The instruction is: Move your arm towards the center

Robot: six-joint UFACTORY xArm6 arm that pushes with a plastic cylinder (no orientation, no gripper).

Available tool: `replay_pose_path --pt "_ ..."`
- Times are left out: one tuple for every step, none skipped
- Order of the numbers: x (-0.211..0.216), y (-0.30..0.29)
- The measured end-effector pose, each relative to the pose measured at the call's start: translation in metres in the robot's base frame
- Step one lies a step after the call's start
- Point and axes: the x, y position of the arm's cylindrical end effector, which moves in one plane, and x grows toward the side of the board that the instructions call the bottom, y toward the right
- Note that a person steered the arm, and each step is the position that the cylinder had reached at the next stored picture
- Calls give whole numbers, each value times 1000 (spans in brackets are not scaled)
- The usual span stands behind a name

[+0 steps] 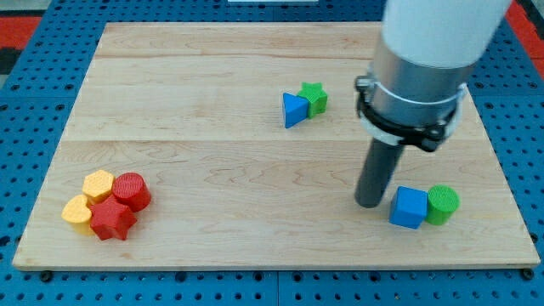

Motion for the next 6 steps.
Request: replay_pose_path --pt "-22 -64" --pt "-65 -116" --pt "-119 -136" --pt "-170 -138" --pt "-187 -116" --pt "-187 -80"
